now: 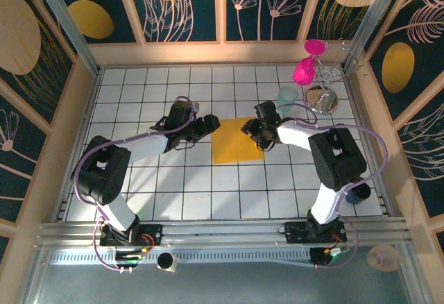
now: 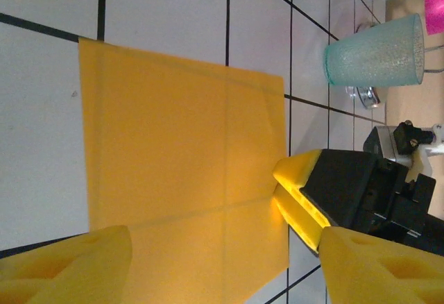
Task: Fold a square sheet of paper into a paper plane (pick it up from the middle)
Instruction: Move the square sheet of paper to the center of the table, then first fold in half a square sheet of paper at the center of the table.
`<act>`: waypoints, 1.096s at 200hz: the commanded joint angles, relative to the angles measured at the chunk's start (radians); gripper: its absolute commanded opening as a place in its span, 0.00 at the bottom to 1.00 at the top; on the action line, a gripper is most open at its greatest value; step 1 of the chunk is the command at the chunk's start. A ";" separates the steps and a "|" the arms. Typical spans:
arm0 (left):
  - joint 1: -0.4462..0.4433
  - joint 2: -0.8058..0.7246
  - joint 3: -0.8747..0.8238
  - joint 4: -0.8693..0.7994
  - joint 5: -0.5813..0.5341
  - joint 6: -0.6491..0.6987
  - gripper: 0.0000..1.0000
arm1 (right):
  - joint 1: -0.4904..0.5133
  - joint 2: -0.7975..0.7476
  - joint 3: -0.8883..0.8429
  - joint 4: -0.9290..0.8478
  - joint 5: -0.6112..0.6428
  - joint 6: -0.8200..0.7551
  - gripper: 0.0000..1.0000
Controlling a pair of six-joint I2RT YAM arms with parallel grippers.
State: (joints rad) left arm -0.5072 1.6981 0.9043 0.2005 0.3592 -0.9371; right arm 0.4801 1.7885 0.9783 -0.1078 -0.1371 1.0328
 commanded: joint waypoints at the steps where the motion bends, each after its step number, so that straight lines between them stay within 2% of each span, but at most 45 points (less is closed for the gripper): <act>1: -0.008 0.010 -0.017 -0.037 0.010 -0.037 0.70 | 0.033 0.034 -0.039 0.051 -0.061 0.222 0.63; 25: -0.012 0.009 -0.018 -0.044 0.033 -0.048 0.66 | 0.037 -0.001 -0.002 0.085 -0.066 0.203 0.62; 57: -0.019 0.048 -0.026 -0.044 0.036 -0.057 0.64 | 0.007 -0.042 0.022 0.028 -0.041 -0.008 0.58; 104: -0.026 0.106 0.012 -0.046 0.064 -0.040 0.64 | -0.042 -0.016 0.040 -0.038 -0.101 -0.250 0.56; 155: -0.028 0.151 0.102 -0.085 0.046 -0.003 0.65 | -0.055 0.037 0.099 -0.032 -0.134 -0.326 0.46; 219: -0.027 0.207 0.146 -0.134 0.008 0.019 0.69 | -0.064 0.109 0.124 -0.042 -0.139 -0.347 0.47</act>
State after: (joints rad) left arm -0.5297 1.8713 1.0317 0.1181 0.3828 -0.9348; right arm 0.4263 1.8732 1.0824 -0.1257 -0.2642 0.7136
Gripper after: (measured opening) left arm 0.680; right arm 0.464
